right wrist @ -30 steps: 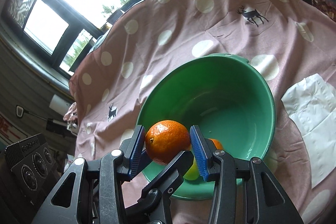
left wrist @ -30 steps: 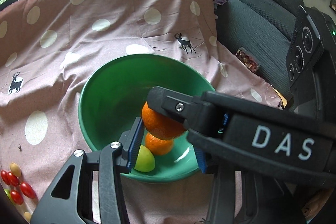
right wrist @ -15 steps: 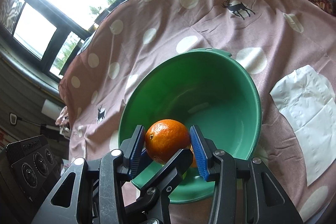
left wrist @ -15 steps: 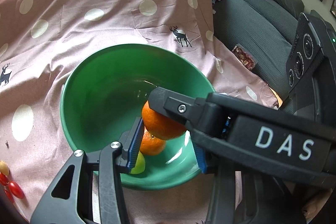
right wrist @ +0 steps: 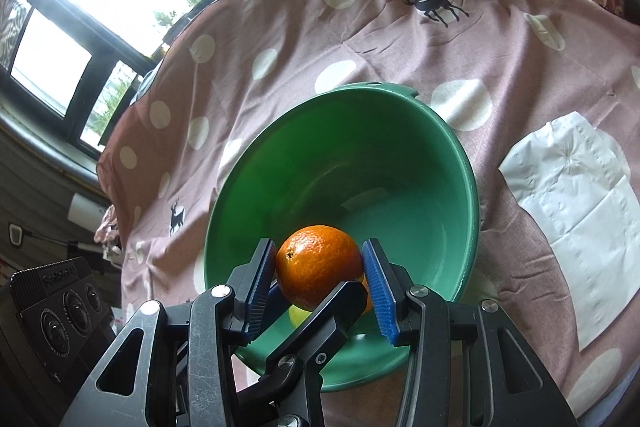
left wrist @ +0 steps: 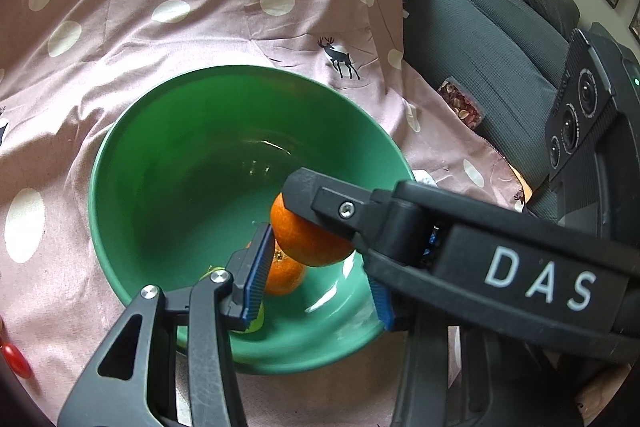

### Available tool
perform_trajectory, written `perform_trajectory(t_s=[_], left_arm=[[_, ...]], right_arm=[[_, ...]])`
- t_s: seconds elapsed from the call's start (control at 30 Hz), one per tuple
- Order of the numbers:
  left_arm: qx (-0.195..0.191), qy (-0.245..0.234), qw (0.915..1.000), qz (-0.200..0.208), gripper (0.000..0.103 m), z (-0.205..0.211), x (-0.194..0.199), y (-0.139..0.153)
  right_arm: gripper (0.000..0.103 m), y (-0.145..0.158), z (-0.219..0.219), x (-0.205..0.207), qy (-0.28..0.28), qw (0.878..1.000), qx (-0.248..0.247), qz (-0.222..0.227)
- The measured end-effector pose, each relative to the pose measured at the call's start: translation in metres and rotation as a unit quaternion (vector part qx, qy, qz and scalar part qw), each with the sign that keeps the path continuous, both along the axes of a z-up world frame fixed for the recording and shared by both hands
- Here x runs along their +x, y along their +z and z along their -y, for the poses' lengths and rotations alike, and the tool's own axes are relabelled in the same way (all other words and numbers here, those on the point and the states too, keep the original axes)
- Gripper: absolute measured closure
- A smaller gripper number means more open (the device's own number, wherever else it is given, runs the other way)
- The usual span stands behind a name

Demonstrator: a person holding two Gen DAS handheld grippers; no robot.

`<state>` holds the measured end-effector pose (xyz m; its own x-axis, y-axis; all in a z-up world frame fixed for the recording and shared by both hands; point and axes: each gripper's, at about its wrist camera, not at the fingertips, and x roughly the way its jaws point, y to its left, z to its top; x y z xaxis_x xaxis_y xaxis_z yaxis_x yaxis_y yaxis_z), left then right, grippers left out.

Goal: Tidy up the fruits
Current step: 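Open the right gripper to drop the orange into the bowl, then move the right gripper back to the green fruit among the tomatoes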

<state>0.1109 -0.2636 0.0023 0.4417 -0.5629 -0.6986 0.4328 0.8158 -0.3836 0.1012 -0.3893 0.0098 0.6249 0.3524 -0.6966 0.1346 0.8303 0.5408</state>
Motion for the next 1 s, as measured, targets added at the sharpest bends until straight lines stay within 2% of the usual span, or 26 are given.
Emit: perform_trajectory(t_s=[0.27,0.37,0.57,0.63,0.77,0.8,0.9,1.0], left_arm=[[-0.012,0.009,0.9999,0.000,0.060,-0.002,-0.001,0.001],[-0.026,0.012,0.9996,0.007,0.060,-0.010,-0.006,0.008],[-0.025,0.052,0.9974,0.043,0.058,-0.049,-0.025,0.032],[-0.016,0.075,0.9955,0.056,0.058,-0.067,-0.031,0.041],[0.006,0.123,0.9895,0.075,0.054,-0.114,-0.048,0.053],[0.014,0.138,0.9872,0.079,0.052,-0.126,-0.052,0.056],[0.036,0.189,0.9773,0.089,0.048,-0.166,-0.064,0.058],[0.046,0.241,0.9657,0.086,0.047,-0.206,-0.075,0.050]], right_arm=[[0.055,0.000,0.002,-0.001,-0.014,1.000,-0.009,-0.005],[0.055,0.007,0.002,-0.006,-0.021,1.000,-0.013,0.015],[0.054,0.022,-0.004,-0.011,-0.039,0.997,-0.032,0.054],[0.048,0.027,-0.010,-0.012,-0.040,0.996,-0.038,0.067],[0.043,0.036,-0.023,-0.015,-0.043,0.993,-0.055,0.093],[0.039,0.037,-0.027,-0.016,-0.044,0.992,-0.059,0.099],[0.029,0.041,-0.041,-0.016,-0.036,0.990,-0.069,0.116],[0.027,0.043,-0.060,-0.015,-0.019,0.989,-0.084,0.124]])
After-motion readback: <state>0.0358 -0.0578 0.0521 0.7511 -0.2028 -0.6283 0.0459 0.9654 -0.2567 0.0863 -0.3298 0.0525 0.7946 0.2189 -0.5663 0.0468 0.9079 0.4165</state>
